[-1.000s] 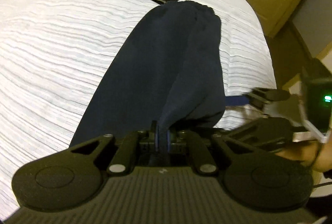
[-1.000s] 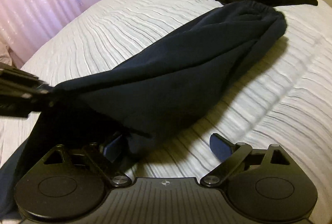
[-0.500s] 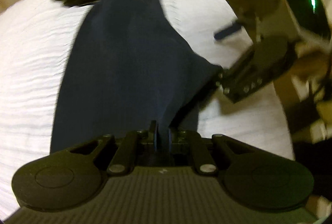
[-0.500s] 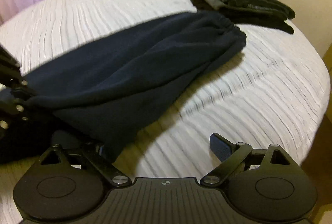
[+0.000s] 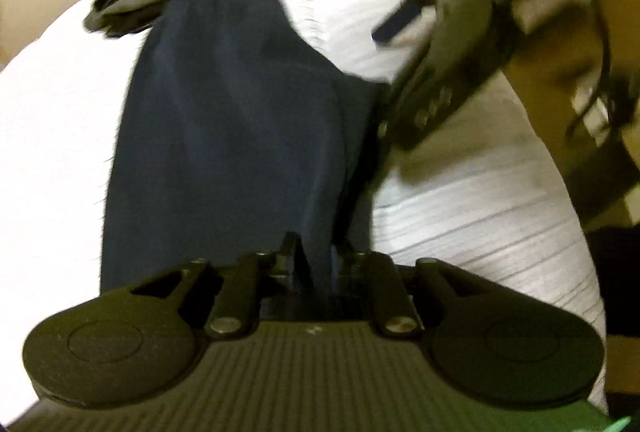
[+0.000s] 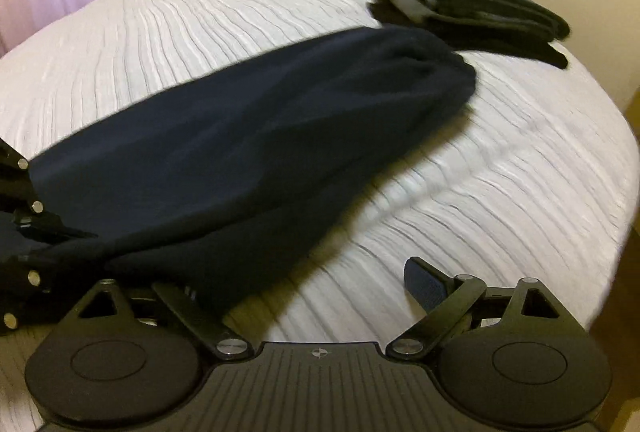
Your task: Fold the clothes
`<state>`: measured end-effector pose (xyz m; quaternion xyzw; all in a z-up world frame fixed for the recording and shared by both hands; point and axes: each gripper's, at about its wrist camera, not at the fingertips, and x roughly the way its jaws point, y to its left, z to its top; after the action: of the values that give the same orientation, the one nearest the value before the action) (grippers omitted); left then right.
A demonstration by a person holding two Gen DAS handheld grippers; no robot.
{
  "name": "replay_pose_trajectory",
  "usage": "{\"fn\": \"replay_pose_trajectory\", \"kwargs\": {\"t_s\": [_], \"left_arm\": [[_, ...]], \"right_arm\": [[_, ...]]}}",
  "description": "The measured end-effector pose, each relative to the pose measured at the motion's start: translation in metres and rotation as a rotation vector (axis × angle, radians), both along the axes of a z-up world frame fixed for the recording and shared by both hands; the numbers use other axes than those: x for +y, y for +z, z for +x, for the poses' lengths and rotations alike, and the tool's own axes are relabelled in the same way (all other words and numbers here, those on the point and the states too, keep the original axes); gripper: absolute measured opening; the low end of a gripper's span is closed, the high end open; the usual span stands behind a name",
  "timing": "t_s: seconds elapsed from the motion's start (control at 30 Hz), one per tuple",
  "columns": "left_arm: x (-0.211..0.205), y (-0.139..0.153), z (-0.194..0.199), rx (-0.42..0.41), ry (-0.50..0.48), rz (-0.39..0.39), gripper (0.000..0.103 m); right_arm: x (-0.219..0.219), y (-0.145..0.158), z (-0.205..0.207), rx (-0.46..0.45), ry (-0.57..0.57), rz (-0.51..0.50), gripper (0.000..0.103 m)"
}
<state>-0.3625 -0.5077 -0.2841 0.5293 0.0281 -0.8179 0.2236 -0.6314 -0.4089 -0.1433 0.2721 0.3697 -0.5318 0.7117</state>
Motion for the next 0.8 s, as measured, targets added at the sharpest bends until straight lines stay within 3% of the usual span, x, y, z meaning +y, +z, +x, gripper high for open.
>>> {"fn": "replay_pose_trajectory", "kwargs": {"t_s": [0.1, 0.3, 0.57, 0.8], "left_arm": [[0.016, -0.007, -0.006, -0.031, -0.020, -0.022, 0.019], [0.029, 0.008, 0.025, -0.023, 0.114, 0.011, 0.028], [0.086, 0.027, 0.138, -0.035, 0.469, 0.069, 0.031], [0.164, 0.019, 0.267, -0.142, 0.830, 0.079, 0.036]], "right_arm": [[0.007, 0.002, -0.007, 0.008, 0.018, 0.032, 0.092], [0.008, 0.017, -0.003, -0.003, 0.014, 0.069, 0.092], [0.044, 0.043, 0.020, 0.046, 0.111, 0.114, 0.092], [0.071, 0.057, 0.099, -0.002, 0.373, 0.072, 0.092]]}}
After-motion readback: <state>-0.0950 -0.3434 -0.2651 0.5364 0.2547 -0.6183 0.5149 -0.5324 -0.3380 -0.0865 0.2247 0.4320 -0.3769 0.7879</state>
